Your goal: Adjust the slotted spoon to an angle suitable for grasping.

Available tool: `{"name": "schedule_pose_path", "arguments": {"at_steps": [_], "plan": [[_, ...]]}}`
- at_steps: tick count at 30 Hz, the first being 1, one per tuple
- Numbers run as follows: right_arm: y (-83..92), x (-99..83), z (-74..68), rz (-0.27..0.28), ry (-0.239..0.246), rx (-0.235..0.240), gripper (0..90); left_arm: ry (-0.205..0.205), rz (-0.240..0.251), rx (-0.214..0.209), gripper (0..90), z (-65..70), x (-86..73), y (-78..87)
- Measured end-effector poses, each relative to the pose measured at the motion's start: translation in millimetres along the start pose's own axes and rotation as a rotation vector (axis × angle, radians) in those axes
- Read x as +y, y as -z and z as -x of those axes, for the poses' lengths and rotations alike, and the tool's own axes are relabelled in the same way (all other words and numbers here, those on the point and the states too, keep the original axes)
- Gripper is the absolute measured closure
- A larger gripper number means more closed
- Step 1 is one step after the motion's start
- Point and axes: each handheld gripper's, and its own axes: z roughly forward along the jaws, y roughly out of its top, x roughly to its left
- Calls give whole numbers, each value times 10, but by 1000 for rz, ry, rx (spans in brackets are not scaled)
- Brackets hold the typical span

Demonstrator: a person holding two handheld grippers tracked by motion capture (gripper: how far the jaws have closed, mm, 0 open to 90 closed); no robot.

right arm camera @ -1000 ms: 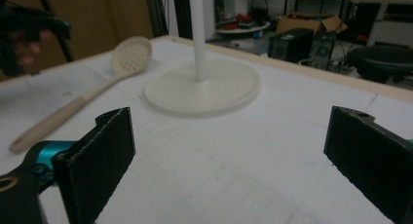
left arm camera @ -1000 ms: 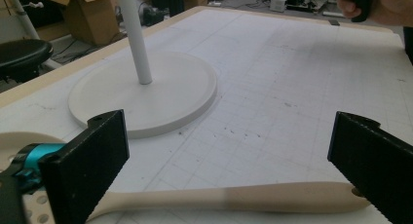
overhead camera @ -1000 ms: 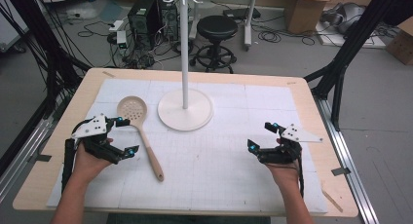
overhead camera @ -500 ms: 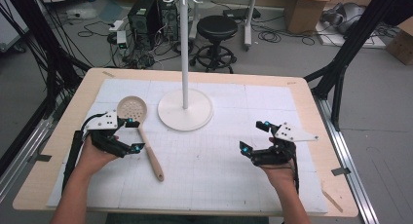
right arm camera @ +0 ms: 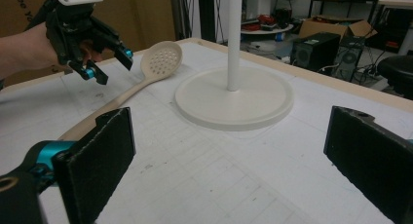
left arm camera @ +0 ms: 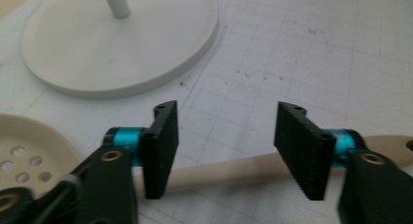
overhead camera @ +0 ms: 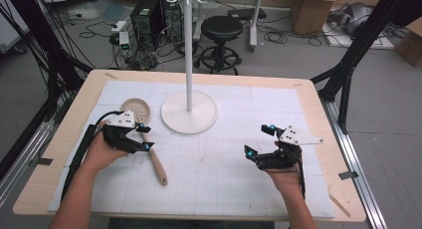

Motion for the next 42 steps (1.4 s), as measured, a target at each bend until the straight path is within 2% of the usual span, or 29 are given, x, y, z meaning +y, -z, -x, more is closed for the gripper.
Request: {"name": "schedule_pose_path", "arguments": {"at_steps": [2, 7, 9, 10, 11, 13, 18, 25, 28, 30, 33, 36, 39, 42], "plan": [[0, 0, -3, -1, -2, 1, 31, 9, -28, 3, 484, -17, -16, -16], [-17, -6, -13, -12, 1, 1, 31, 7, -88, 20, 690, -20, -28, -29], [-24, -10, -17, -14, 2, 4, 31, 4, -98, 18, 736, -8, -28, -15], [-24, -10, -17, -14, 2, 4, 31, 4, -98, 18, 812, -8, -28, -15], [-27, -12, -17, -16, 4, 7, 31, -9, -103, 6, 812, -3, -25, 3], [-30, -13, -18, -17, 7, 5, 31, -8, -107, 5, 856, -1, -20, 34], [-43, -17, -18, -22, 6, 5, 31, -4, -86, 19, 876, -9, -12, 70], [-45, -17, -20, -22, 5, 6, 32, 0, -100, 20, 896, 10, -4, 12], [-47, -19, -16, -25, 6, 5, 31, 0, -82, 20, 896, 18, 5, -2], [-54, -22, -17, -28, 6, 6, 32, 12, -55, 5, 897, 14, 17, -28], [-63, -27, -17, -31, 7, 5, 32, 14, -51, 5, 896, 8, 21, -77], [-70, -35, -19, -36, 7, 6, 32, 25, -77, -2, 896, 2, 6, -176], [-63, -40, -16, -37, 7, 6, 32, 21, -134, -5, 896, 19, -30, -265], [-58, -47, -7, -34, 5, 3, 32, 31, -138, -5, 896, 54, -67, -304]]}}
